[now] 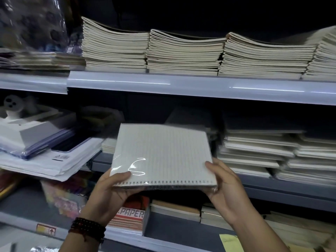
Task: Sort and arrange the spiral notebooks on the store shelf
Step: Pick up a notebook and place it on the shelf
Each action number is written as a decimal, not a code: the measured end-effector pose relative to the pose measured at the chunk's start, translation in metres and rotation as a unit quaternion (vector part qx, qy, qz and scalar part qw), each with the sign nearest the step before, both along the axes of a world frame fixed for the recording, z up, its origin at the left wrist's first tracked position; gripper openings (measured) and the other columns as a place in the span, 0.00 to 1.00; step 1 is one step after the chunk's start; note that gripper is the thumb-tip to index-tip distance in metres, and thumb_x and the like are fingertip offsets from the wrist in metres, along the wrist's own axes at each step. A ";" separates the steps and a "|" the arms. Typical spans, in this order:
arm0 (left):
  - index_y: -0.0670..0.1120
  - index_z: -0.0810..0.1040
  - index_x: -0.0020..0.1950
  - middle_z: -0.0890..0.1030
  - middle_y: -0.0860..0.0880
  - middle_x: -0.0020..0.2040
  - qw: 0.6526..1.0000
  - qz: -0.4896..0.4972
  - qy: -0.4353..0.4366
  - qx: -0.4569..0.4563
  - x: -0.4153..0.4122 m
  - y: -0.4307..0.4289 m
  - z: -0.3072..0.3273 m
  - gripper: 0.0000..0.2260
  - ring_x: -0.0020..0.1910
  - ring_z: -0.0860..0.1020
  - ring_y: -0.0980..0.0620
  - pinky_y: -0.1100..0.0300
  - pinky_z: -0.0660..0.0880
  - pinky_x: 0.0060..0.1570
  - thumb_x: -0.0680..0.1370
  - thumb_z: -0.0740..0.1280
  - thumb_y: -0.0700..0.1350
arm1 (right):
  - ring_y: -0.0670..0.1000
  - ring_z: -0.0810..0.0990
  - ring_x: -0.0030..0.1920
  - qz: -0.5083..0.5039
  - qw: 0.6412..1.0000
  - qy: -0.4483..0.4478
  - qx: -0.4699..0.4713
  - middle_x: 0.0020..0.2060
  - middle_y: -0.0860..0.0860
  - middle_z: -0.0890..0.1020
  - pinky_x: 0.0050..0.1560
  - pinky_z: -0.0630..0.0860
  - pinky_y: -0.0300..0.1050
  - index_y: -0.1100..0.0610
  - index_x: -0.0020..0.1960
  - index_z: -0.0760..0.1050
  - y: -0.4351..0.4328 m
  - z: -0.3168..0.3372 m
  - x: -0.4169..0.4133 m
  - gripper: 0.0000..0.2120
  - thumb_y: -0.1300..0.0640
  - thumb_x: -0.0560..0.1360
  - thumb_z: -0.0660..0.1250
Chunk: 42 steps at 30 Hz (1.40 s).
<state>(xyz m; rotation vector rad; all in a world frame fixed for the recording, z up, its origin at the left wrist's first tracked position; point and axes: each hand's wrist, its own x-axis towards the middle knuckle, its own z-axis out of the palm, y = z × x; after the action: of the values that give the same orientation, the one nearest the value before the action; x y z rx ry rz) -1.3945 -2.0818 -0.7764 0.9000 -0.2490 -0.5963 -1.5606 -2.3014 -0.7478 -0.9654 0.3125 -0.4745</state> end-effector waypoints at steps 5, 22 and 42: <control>0.43 0.74 0.71 0.80 0.37 0.65 0.999 -0.027 -0.017 -0.018 -0.003 0.000 0.004 0.20 0.61 0.81 0.37 0.42 0.79 0.58 0.79 0.60 0.45 | 0.59 0.85 0.55 -0.040 0.999 0.027 -0.024 0.55 0.56 0.85 0.46 0.83 0.56 0.54 0.60 0.80 0.002 -0.006 0.003 0.13 0.62 0.76 0.69; 0.51 0.74 0.72 0.80 0.43 0.67 0.995 0.046 -0.088 -0.001 -0.005 -0.022 0.002 0.19 0.65 0.78 0.38 0.38 0.73 0.64 0.82 0.60 0.40 | 0.55 0.85 0.46 -0.026 0.997 0.010 -0.075 0.51 0.59 0.85 0.42 0.83 0.53 0.56 0.57 0.82 0.009 -0.011 0.012 0.13 0.65 0.75 0.69; 0.44 0.81 0.64 0.81 0.36 0.53 0.983 -0.078 -0.123 0.112 0.023 0.031 -0.006 0.17 0.36 0.72 0.48 0.62 0.71 0.33 0.75 0.72 0.36 | 0.55 0.85 0.51 -0.044 0.997 -0.062 -0.020 0.57 0.58 0.84 0.48 0.83 0.53 0.58 0.66 0.75 0.036 -0.015 0.066 0.17 0.64 0.77 0.67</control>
<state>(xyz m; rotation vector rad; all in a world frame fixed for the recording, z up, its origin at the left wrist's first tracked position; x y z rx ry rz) -1.3714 -2.0505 -0.7825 1.1810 -0.4856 -0.6666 -1.4947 -2.2654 -0.7632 -0.9594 0.2336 -0.6205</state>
